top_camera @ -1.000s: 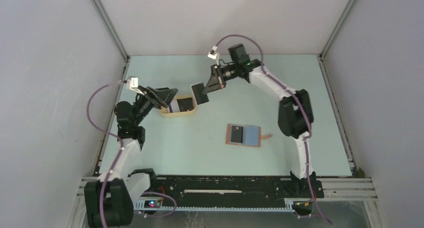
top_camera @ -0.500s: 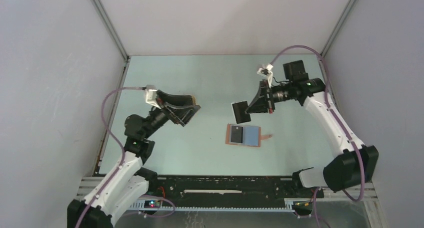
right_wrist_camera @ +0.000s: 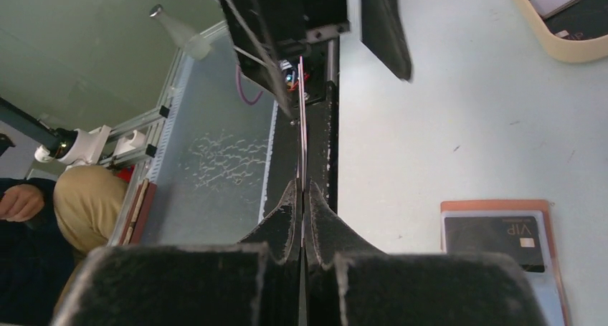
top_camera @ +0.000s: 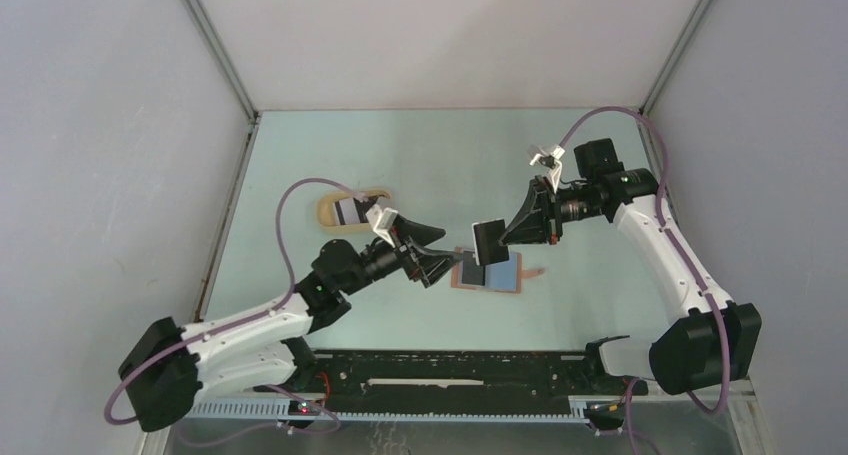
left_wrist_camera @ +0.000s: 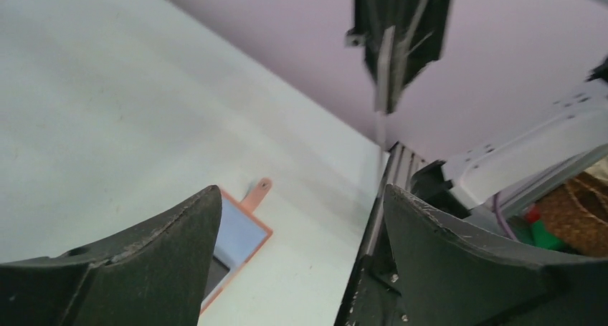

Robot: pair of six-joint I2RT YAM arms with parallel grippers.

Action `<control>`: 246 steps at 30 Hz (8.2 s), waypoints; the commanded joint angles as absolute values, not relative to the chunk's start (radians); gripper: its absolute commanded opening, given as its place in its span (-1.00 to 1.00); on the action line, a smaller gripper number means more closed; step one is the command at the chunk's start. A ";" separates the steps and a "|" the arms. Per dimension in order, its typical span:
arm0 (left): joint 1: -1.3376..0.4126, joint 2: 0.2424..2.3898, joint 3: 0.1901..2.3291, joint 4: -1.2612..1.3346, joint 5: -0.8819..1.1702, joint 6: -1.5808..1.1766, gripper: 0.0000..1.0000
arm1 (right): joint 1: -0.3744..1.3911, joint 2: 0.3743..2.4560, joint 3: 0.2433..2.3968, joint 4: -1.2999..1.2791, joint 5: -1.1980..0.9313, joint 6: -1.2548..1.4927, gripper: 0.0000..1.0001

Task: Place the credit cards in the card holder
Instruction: Move the storage box to the center of the board, then place the credit card in the storage box.

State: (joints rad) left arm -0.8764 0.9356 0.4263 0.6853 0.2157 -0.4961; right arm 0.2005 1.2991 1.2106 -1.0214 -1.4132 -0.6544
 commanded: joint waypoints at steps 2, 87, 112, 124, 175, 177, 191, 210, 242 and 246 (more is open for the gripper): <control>-0.888 1.047 0.474 0.798 0.200 -0.461 0.72 | 0.206 1.313 1.203 -1.054 -1.505 -0.700 -1.00; -0.614 1.794 1.381 -0.281 0.032 -0.659 -0.32 | 0.127 1.608 1.329 -0.818 -1.301 -0.436 -1.00; -0.278 1.804 0.681 1.402 0.671 -1.286 0.03 | 0.307 2.166 1.796 -0.460 -1.348 0.021 -1.00; -0.278 1.753 0.651 1.282 0.615 -1.197 -0.16 | 0.311 2.237 1.880 -0.521 -1.423 0.026 -1.00; -0.319 1.660 0.588 1.182 0.623 -1.098 -0.53 | 0.348 2.259 1.922 -0.562 -1.478 0.051 -1.00; -0.318 1.669 0.587 1.207 0.629 -1.111 -0.53 | 0.353 2.264 1.925 -0.565 -1.479 0.051 -1.00; -0.306 1.637 0.541 1.320 0.656 -1.125 -0.45 | 0.350 2.262 1.931 -0.591 -1.490 0.038 -1.00; -0.329 1.532 0.543 1.044 0.545 -0.979 -1.00 | 0.376 2.272 1.961 -0.704 -1.405 -0.073 -0.28; -0.383 1.428 0.539 0.830 0.396 -0.835 -0.91 | 0.403 2.212 1.896 -0.605 -1.363 0.014 -1.00; -0.360 1.400 0.490 0.919 0.446 -0.879 -0.31 | 0.391 2.213 1.868 -0.579 -1.431 0.016 -1.00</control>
